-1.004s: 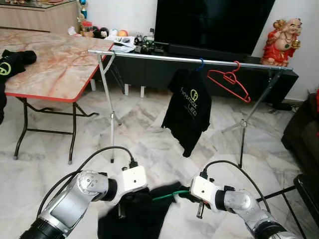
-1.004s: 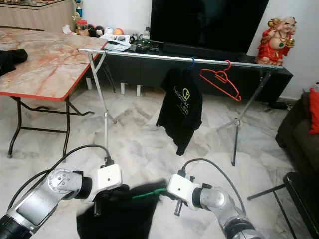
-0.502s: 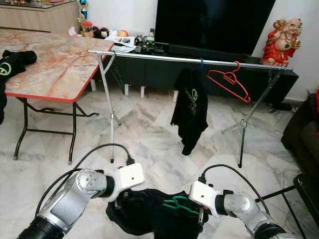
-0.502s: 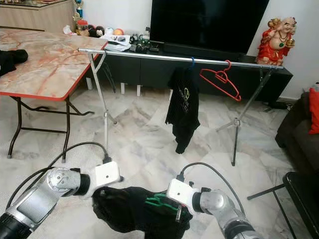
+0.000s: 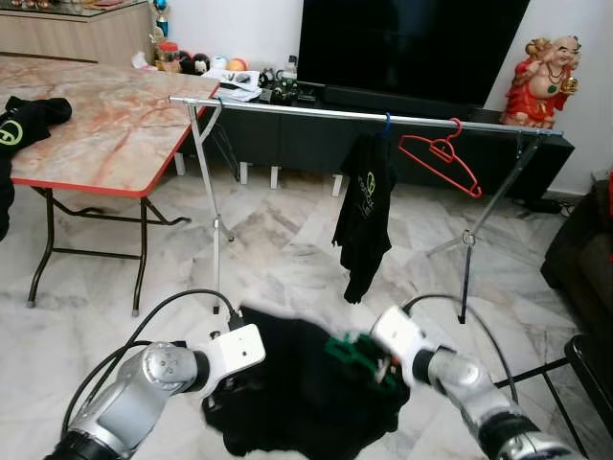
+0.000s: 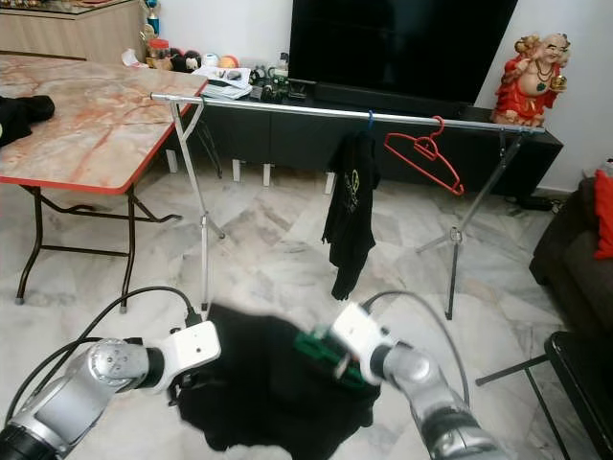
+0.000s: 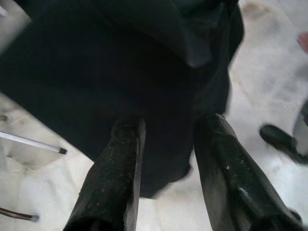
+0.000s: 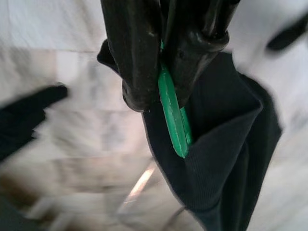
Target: Hang hanger
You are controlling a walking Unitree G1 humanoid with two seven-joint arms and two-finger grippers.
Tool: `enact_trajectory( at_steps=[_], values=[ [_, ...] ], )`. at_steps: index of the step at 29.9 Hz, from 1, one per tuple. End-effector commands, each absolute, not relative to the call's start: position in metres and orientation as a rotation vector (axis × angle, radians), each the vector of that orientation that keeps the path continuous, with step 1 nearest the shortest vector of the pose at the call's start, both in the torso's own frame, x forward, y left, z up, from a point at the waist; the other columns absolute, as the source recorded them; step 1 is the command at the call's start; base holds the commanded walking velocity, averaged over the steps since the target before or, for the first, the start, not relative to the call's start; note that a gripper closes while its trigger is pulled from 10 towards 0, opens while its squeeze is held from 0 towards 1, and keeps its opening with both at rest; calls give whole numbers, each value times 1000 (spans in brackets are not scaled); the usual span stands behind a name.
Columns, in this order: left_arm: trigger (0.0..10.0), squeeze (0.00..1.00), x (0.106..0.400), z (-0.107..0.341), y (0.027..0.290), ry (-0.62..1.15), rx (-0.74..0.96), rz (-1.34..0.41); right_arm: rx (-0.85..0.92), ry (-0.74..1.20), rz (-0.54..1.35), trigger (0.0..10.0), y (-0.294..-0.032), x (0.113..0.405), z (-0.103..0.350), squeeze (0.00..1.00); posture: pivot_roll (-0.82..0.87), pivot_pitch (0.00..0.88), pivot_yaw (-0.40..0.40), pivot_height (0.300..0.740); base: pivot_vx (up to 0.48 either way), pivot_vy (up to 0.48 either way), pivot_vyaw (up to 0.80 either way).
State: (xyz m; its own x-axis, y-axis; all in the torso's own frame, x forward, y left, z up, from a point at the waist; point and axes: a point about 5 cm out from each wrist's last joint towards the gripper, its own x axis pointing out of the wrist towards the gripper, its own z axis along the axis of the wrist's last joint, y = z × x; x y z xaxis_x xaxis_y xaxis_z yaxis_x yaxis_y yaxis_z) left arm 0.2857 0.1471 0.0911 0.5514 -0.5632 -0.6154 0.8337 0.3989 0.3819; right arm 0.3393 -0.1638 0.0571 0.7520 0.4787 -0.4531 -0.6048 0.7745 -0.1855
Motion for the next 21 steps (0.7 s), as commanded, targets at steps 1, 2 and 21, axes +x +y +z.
enact_trajectory(
  at_steps=[1, 2, 21],
  values=[
    [10000, 0, 292, 101, 145, 369, 726, -881, -220, 373, 482, 0, -170, 349, 67, 0, 153, 0, -102, 740, 0, 0, 0],
    [10000, 0, 293, 102, 143, 361, 715, -875, -180, 372, 436, 0, -172, 351, 69, 0, 153, 0, -102, 740, 0, 0, 0],
    [10000, 0, 320, 114, 135, 216, 551, -606, -208, 321, 413, 0, -146, 373, 99, 0, 140, 0, -86, 740, 0, 0, 0]
  ],
)
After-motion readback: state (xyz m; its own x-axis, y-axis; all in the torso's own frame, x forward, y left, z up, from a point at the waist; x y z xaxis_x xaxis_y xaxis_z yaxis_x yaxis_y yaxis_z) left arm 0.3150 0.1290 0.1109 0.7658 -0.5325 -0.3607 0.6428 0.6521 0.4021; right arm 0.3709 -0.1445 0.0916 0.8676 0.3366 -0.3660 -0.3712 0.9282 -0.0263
